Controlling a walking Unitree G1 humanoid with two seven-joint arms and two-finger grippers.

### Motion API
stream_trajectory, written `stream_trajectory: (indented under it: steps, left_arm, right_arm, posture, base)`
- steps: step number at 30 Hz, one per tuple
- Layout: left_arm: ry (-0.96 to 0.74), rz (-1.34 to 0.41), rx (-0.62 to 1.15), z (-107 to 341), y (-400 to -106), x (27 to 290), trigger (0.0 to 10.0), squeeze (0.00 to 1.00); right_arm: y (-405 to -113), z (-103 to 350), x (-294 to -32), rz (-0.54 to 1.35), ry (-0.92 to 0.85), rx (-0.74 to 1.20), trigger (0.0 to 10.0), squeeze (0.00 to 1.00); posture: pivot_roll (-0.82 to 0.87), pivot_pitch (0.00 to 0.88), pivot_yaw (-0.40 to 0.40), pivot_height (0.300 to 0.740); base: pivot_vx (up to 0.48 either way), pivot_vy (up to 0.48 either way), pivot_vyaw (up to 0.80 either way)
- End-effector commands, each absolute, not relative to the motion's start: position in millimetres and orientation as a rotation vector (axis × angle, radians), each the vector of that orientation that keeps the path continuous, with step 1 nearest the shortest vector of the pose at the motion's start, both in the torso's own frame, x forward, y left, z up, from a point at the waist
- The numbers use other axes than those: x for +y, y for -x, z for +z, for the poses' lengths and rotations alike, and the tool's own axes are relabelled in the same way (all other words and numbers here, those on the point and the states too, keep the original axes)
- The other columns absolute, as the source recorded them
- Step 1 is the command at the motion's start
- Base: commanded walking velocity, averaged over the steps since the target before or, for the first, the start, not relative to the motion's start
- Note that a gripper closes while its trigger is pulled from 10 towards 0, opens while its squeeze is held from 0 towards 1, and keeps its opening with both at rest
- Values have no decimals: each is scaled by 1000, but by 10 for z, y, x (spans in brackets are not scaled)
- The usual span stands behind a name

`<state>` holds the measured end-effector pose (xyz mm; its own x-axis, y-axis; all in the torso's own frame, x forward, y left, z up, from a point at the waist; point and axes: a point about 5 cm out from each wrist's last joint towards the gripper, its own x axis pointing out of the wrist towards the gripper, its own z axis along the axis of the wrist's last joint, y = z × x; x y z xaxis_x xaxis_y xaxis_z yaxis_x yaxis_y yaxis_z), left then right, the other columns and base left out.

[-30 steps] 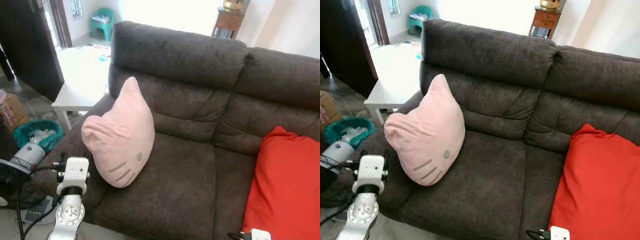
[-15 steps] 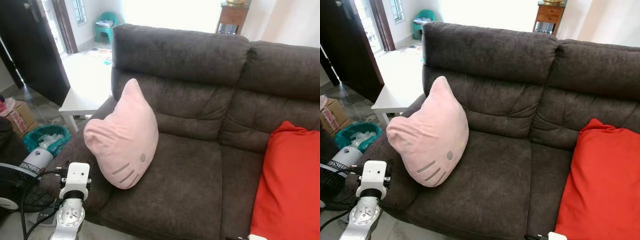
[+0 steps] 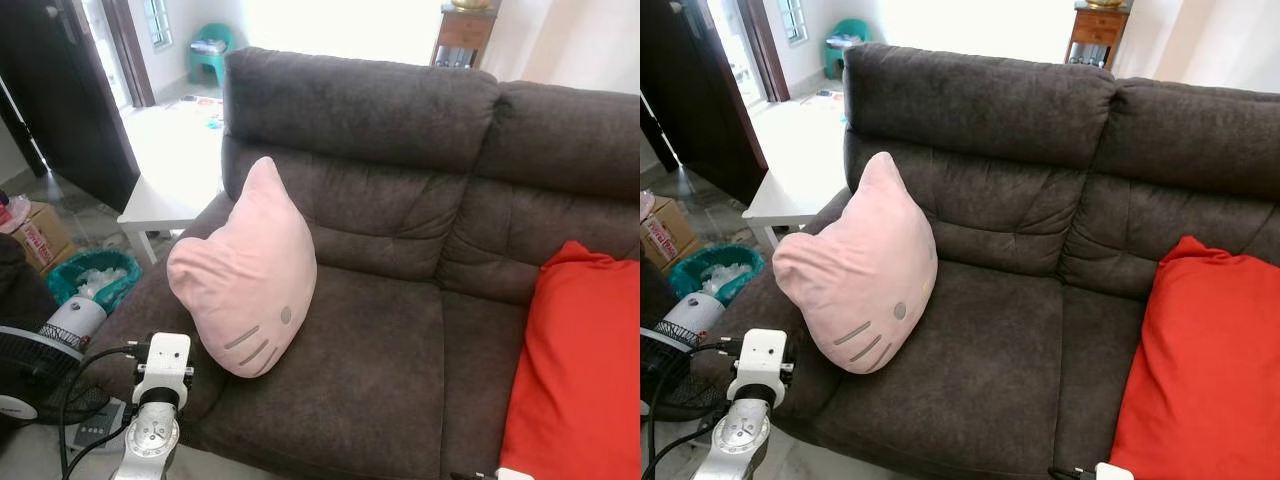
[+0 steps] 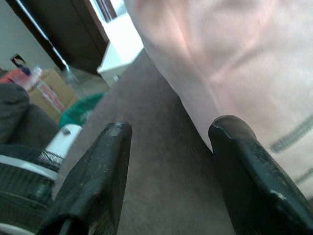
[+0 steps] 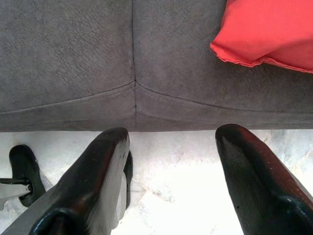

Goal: Move the pillow to the sofa from floor

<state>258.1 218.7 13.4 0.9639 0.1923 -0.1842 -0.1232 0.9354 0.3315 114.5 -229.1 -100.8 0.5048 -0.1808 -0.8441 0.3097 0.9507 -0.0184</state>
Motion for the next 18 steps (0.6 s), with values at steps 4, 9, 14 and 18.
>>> stream_trajectory:
  steps: [4,9,14,18]
  left_arm:
    - [-300,165,281,14,-2542,2208,10000,0]
    - [-307,163,352,-77,-2528,2268,10000,0]
    - [-283,172,436,-177,-2475,2321,10000,0]
    - [-280,164,515,-284,-2402,2319,10000,0]
  right_arm:
    - [-1143,-1014,-2267,-304,-154,999,10000,0]
    - [-1148,-1013,-2264,-307,-157,998,10000,0]
    - [-1152,-1014,-2254,-304,-158,998,10000,0]
    - [-1155,-1017,-2242,-297,-158,1002,10000,0]
  posture:
    - [95,0,-16,740]
    - [104,0,-14,740]
    - [110,0,-16,740]
    - [119,0,-22,740]
  base:
    - [-257,0,0]
    - [-257,0,0]
    - [-284,0,0]
    - [-294,0,0]
